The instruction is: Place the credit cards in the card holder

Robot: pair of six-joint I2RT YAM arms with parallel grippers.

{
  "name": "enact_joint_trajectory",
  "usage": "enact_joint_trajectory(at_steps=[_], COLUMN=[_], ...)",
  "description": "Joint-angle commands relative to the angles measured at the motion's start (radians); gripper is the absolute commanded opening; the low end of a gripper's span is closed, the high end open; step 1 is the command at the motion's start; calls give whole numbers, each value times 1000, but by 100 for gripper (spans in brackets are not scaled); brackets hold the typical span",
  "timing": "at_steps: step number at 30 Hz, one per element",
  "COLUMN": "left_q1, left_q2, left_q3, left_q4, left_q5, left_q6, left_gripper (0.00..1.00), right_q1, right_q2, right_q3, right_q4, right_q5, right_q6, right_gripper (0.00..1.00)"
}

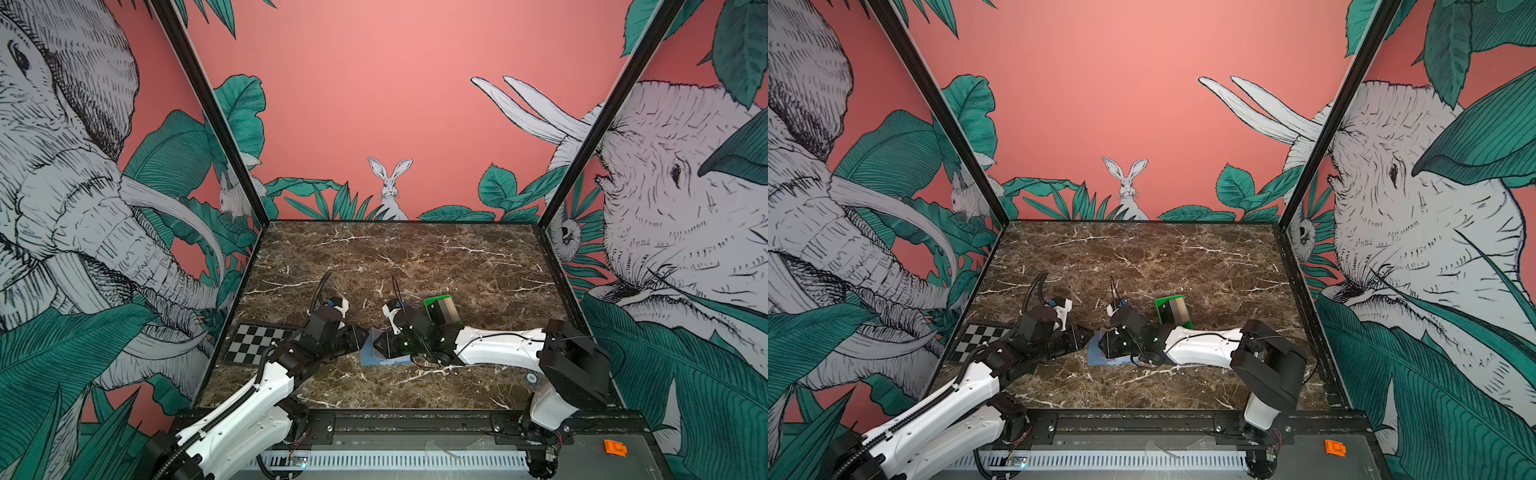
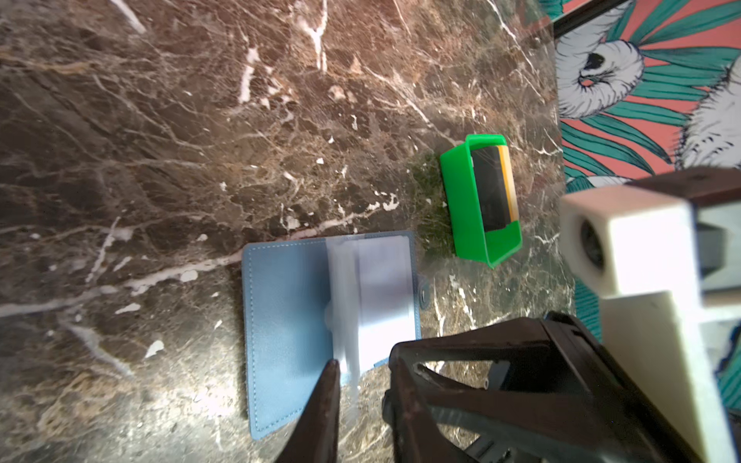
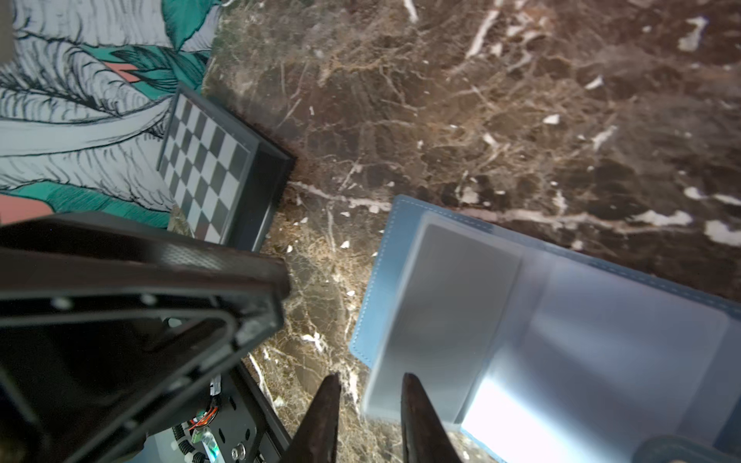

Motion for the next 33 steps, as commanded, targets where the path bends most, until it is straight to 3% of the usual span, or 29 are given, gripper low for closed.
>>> enact_joint_trajectory(at_steps=[1,12,17,26,33], left_q1=[7,-5,-25,-92,-192], left_q2=[-4,113,172,390,511], left_q3=[-55,-62,-9,95,216], left_q4=[78,238,284,387,367], left_q5=[46,41,47,28,69], left_q6=[-29,-20,-2,59,85], left_gripper=[26,24,26,28,28], right_q1=[-1,-80,-141,-384,-554], right_q2=[-75,-255,-346,-483,-474], right_q3=[-30,-92,-59,-125,-171], right_q4=[8,-86,-265,-435,-521], right_q5=[59,110,168,112,64], right_q6=[-44,-189,-259,-309,-342], right_gripper=[27,38,47,61,62])
